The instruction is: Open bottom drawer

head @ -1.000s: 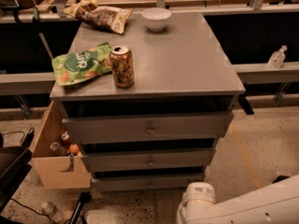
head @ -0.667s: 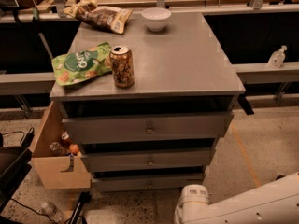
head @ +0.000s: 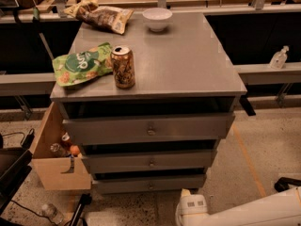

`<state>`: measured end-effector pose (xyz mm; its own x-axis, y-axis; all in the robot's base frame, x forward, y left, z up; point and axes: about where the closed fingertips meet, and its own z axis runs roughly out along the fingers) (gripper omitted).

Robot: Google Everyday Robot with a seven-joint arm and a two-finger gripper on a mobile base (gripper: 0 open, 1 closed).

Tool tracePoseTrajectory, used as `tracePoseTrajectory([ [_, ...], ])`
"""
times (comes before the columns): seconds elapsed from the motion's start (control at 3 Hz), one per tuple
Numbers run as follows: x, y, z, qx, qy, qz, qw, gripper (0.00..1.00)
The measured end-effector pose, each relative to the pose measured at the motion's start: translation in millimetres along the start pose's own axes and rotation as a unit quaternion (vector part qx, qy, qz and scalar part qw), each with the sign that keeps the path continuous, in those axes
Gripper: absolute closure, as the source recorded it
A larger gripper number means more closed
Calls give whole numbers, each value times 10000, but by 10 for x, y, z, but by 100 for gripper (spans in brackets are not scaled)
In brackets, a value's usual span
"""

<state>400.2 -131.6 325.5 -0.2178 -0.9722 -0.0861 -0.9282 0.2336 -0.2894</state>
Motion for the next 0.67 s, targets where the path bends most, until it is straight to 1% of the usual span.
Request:
tracePoseTrajectory([
  [0.33,-57,-171,-1,343,-97,-351,9988,0],
  [0.67,-59,-197,73,360,-156,-331,9987,0],
])
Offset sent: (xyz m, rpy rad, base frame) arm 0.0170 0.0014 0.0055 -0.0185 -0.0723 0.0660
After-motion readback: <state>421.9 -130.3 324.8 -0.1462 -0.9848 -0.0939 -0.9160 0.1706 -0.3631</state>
